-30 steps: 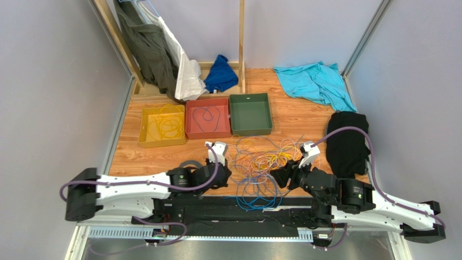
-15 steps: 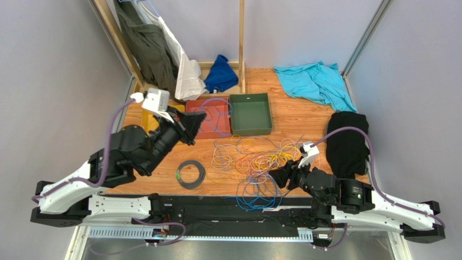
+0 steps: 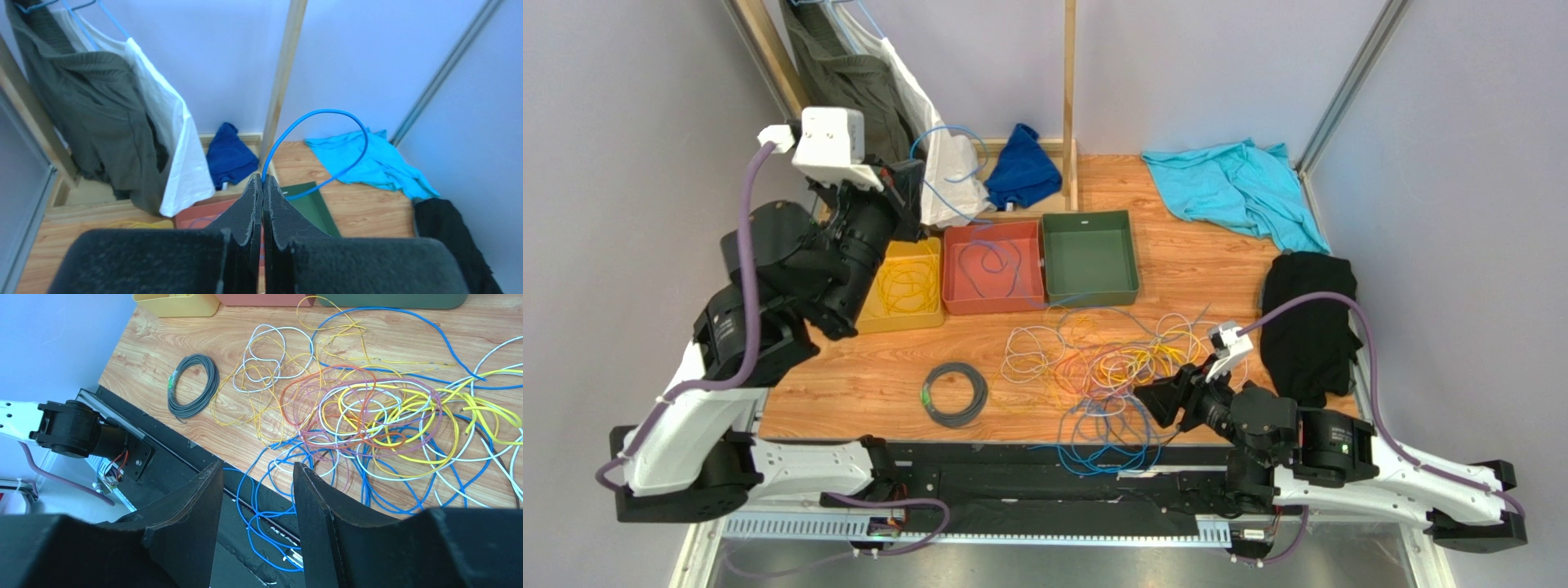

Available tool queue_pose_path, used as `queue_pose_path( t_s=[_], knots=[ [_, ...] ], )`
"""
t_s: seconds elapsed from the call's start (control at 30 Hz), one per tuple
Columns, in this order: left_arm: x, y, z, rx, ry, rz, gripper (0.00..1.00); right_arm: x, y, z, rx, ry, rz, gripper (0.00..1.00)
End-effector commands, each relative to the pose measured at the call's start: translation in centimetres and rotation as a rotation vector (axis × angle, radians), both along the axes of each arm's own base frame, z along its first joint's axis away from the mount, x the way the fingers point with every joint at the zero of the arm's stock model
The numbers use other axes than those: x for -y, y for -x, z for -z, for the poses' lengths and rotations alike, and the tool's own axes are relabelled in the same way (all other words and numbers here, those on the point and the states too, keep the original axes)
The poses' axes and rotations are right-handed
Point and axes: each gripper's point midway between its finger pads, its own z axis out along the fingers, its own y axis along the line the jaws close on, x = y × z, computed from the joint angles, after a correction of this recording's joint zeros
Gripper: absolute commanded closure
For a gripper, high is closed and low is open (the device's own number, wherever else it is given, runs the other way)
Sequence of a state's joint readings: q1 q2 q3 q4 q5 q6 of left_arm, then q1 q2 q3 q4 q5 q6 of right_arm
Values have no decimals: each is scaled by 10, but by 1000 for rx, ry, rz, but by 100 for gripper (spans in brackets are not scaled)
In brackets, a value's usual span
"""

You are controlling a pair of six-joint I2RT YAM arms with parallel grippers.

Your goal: Untangle the cables

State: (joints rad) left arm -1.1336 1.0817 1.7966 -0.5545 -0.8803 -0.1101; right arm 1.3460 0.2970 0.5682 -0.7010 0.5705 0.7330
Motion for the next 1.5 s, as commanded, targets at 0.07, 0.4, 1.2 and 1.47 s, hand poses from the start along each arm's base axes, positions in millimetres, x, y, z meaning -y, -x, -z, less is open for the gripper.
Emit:
queue_pose_path(
  t_s=[0.07,0.4,1.2,1.47],
  knots=[
    [0,-47,18,-79,-48,-52,100,-2,3,-13,16,-46,-22,51],
    [7,-113,35,-134,-53,-98,100,0,2,-16,32,-41,-28,51],
    [-33,-189,161,-336,-53,-265,100,12,-1,0,31,-48,17,51],
    [-42,-181,161,-327,-62,-252,100,13,-6,-1,52,-28,35,51]
  ],
)
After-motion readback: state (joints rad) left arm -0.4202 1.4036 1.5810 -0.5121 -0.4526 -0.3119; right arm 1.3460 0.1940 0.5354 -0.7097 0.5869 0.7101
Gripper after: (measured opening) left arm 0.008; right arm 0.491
